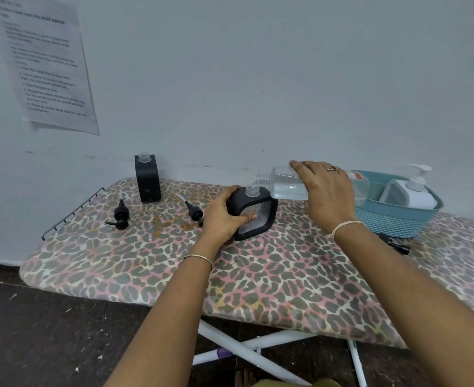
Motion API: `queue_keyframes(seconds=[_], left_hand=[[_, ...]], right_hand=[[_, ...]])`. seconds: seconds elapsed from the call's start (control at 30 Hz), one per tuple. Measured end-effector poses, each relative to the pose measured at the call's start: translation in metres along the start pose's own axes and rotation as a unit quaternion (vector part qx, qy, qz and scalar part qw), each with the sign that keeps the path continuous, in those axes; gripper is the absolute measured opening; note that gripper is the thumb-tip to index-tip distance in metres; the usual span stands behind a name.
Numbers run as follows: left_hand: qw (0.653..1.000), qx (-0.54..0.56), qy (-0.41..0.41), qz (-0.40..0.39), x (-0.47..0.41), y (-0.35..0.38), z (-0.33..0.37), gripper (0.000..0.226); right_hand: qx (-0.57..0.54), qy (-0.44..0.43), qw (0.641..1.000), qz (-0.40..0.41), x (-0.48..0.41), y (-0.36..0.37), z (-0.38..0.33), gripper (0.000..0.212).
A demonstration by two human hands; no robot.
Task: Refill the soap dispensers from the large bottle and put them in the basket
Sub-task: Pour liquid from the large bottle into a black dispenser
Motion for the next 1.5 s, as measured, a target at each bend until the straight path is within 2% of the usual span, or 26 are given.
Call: queue_keyframes(seconds=[1.5], left_hand=[[1.0, -0.015, 0.002, 0.005, -0.0012, 0.0008, -0.0024, 0.07]], right_hand=[[0.007, -0.006, 1.0, 0.002, 0.0017, -0.0019, -0.0004, 0.08]])
Point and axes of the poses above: each hand's wrist, its own x-axis away from the middle knuckle, its own y-axis out of the palm, z = x × y, the point moved 5 cm from there along -x, towards the middle knuckle, and after that the axes turned 12 degrees about z, right-handed, at the moved point
